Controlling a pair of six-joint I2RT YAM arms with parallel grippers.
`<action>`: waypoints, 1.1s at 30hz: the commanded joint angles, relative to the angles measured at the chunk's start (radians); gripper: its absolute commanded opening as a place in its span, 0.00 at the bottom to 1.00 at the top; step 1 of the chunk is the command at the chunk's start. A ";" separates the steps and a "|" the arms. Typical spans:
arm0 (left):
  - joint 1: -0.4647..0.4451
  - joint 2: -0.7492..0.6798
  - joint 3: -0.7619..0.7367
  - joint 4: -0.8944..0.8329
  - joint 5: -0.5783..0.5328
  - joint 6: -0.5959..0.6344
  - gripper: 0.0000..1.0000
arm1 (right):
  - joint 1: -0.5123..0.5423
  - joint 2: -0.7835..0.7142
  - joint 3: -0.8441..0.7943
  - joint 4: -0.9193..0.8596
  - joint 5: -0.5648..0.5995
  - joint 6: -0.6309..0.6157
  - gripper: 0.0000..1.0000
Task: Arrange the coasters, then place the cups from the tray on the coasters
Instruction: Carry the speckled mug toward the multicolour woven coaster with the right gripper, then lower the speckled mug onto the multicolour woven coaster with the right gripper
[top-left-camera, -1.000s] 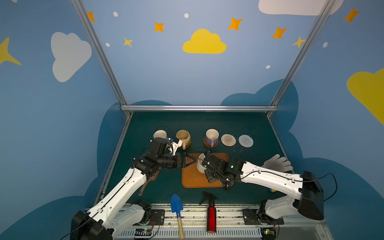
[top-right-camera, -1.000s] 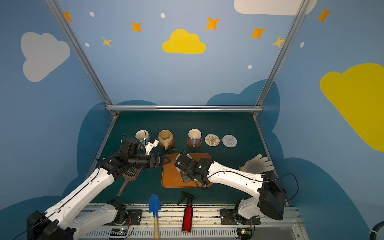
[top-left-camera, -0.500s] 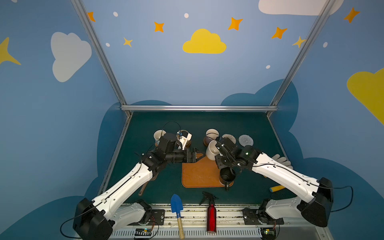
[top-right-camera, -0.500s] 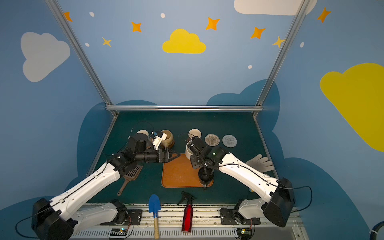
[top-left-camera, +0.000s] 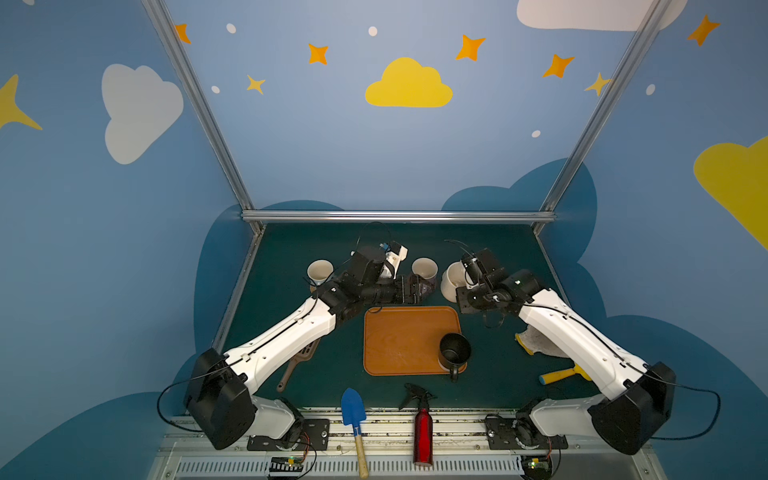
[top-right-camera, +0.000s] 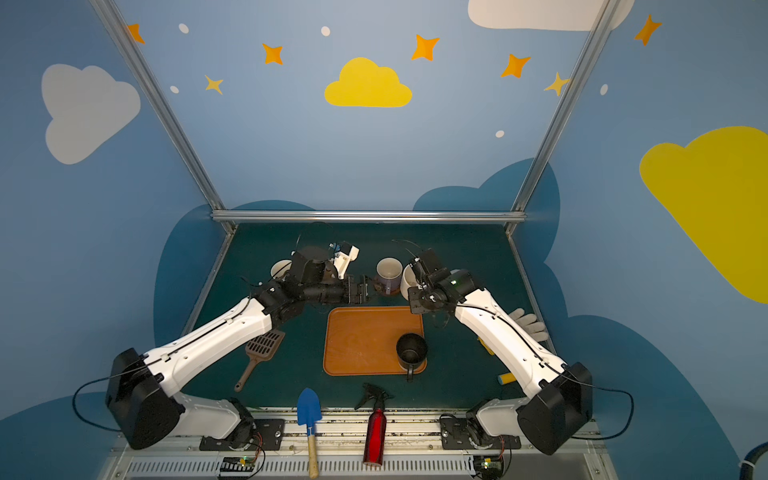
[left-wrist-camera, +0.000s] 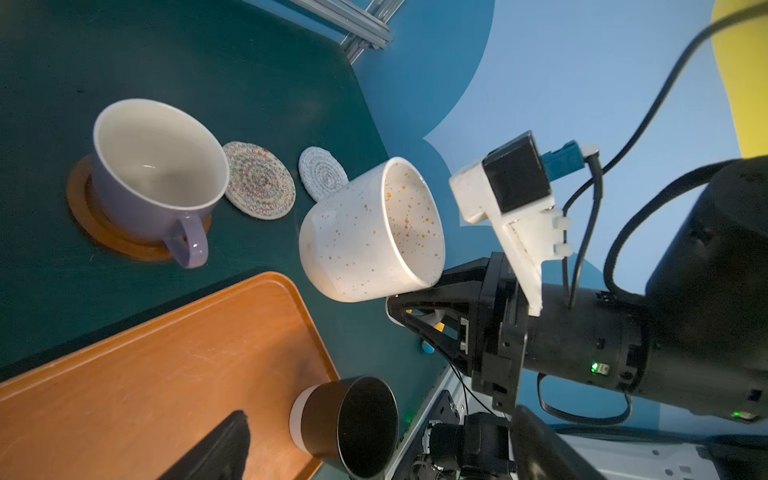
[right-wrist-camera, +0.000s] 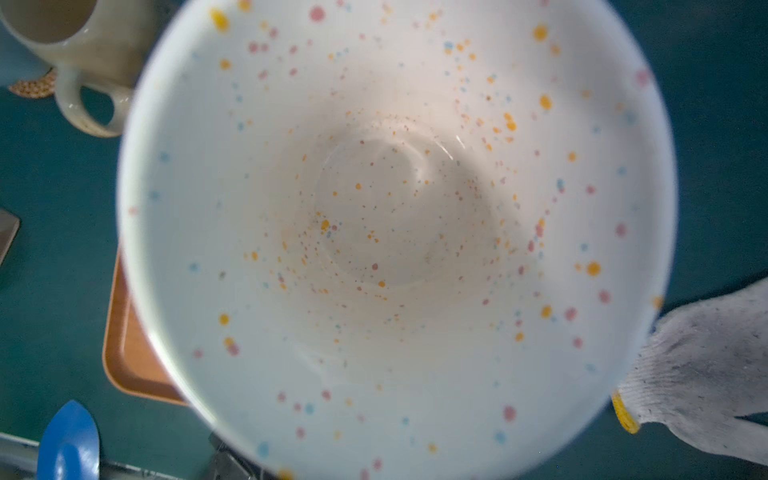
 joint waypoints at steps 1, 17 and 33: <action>-0.012 0.065 0.068 0.024 -0.030 0.010 0.96 | -0.050 0.023 0.044 0.069 -0.013 -0.026 0.00; -0.017 0.363 0.306 -0.043 -0.065 0.021 1.00 | -0.240 0.303 0.181 0.151 -0.055 -0.067 0.00; 0.021 0.458 0.392 -0.055 -0.015 0.022 0.98 | -0.242 0.516 0.309 0.168 -0.034 -0.069 0.00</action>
